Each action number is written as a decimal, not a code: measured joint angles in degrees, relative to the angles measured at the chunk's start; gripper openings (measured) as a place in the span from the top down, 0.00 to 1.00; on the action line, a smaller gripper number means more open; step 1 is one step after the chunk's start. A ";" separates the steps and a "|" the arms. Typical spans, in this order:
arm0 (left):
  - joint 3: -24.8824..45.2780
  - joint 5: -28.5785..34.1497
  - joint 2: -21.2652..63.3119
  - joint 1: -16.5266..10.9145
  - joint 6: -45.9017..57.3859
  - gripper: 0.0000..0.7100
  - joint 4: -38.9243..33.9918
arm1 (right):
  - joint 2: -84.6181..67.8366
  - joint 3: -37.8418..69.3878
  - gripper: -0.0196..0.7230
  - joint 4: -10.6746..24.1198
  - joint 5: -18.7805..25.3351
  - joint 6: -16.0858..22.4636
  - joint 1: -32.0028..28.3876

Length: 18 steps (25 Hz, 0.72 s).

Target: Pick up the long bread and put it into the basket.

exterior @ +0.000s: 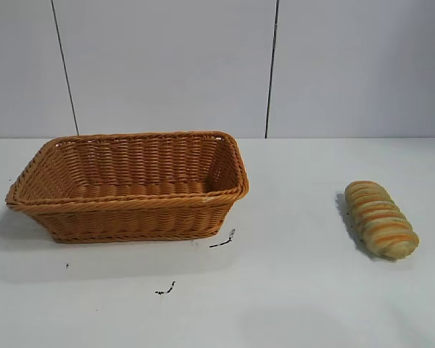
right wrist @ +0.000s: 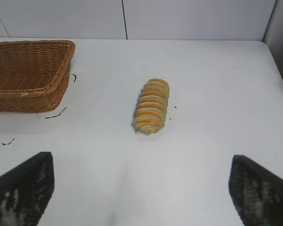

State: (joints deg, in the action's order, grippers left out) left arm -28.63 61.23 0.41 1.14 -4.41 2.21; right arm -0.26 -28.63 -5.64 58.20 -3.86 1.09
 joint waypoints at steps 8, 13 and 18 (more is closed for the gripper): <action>0.00 0.00 0.00 0.00 0.00 0.03 0.00 | 0.00 0.00 0.05 0.00 0.00 0.00 0.00; 0.00 0.00 0.00 0.00 0.00 0.03 0.00 | 6.12 -2.58 0.05 0.11 -0.29 0.00 0.00; 0.00 0.00 0.00 0.00 0.00 0.03 0.00 | 23.98 -8.79 0.05 0.41 -3.21 -0.75 0.00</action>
State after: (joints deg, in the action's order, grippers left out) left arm -28.63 61.23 0.41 1.14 -4.41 2.21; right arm 23.72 -37.41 -5.23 54.99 -4.62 1.09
